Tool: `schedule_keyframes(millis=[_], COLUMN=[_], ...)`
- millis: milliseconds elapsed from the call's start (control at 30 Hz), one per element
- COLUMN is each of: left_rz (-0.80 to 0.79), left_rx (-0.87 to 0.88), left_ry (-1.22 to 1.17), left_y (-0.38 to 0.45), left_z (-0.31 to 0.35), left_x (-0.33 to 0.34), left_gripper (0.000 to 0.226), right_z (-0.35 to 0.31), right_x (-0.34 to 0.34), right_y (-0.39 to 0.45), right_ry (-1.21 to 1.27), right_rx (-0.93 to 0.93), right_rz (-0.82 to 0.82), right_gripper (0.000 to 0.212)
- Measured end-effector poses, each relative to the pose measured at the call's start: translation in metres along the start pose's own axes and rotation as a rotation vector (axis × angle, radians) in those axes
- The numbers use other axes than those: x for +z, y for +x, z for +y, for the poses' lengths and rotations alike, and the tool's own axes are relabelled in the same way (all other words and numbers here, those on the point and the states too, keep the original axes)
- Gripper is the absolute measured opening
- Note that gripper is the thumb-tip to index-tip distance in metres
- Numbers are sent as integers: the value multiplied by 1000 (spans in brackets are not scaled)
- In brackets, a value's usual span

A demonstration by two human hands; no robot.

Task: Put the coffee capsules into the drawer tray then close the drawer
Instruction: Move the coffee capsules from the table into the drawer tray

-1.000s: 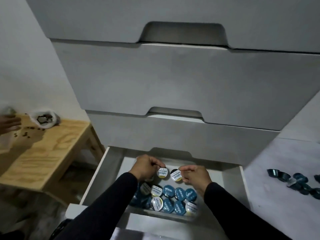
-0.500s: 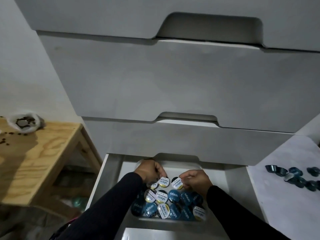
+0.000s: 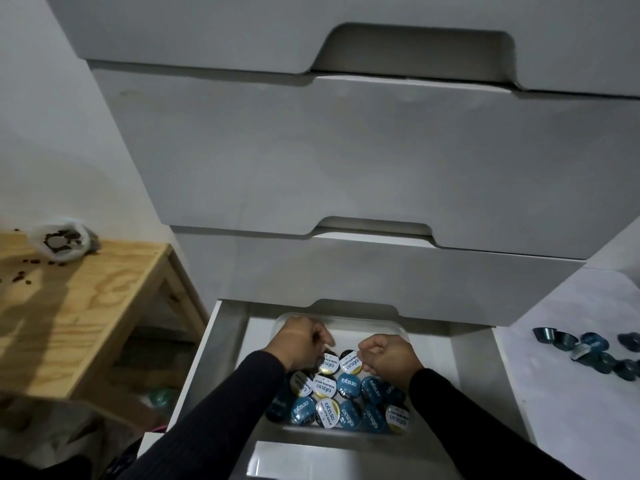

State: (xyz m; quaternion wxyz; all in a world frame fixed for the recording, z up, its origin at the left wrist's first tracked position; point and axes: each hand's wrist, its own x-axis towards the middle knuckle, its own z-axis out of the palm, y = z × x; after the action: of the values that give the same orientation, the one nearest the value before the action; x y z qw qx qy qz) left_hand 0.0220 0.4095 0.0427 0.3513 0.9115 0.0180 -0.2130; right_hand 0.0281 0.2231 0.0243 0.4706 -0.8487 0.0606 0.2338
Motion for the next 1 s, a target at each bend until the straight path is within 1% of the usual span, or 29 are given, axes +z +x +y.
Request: schedule_keyframes(millis=[67, 133, 300, 367, 400, 467, 500, 533, 633, 700, 767, 800, 867, 933, 1000], left_rz=[41, 100, 298, 368, 402, 461, 490, 521, 582, 602, 609, 610, 695, 766, 777], left_rx=[8, 15, 39, 29, 34, 39, 37, 40, 51, 67, 89, 93, 159, 211, 236], left_ry=[11, 55, 314, 351, 358, 383, 397, 412, 413, 364, 335, 351, 383, 381, 339], left_y=[-9, -22, -58, -71, -77, -87, -91, -94, -99, -99, -95, -93, -83, -72, -63], left_z=[5, 11, 22, 28, 30, 35, 39, 42, 54, 65, 77, 84, 101, 125, 157], left_x=[2, 5, 27, 36, 40, 45, 47, 48, 54, 64, 77, 83, 97, 114, 132], left_gripper=[25, 24, 32, 35, 37, 44, 48, 51, 54, 53, 50, 48, 42, 38, 40], right_z=[-4, -9, -8, -7, -6, -2, 1, 3, 7, 10, 15, 17, 24, 35, 50], right_x=[1, 1, 10, 12, 12, 12, 11, 10, 1, -10, -25, -34, -58, -86, -118], right_y=[-4, -11, -31, -43, -49, -61, -64, -67, -78, -82, -87, -90, -95, -99, -103], right_ry=[-145, -276, -604, -720, -772, -803, -809, -812, -835, -831, -809, -797, -791, -782, -781], right_rx=[-55, -129, -336, -419, -489, -612, -667, -698, -725, -699, -683, -660, -630, -626, -628], right_rz=[-3, 10, 70, 157, 234, 389, 459, 491, 533, 564, 583, 574, 561, 571, 566], right_gripper=[25, 32, 43, 41, 38, 33, 34, 36, 40, 43, 36, 37, 44, 44, 43])
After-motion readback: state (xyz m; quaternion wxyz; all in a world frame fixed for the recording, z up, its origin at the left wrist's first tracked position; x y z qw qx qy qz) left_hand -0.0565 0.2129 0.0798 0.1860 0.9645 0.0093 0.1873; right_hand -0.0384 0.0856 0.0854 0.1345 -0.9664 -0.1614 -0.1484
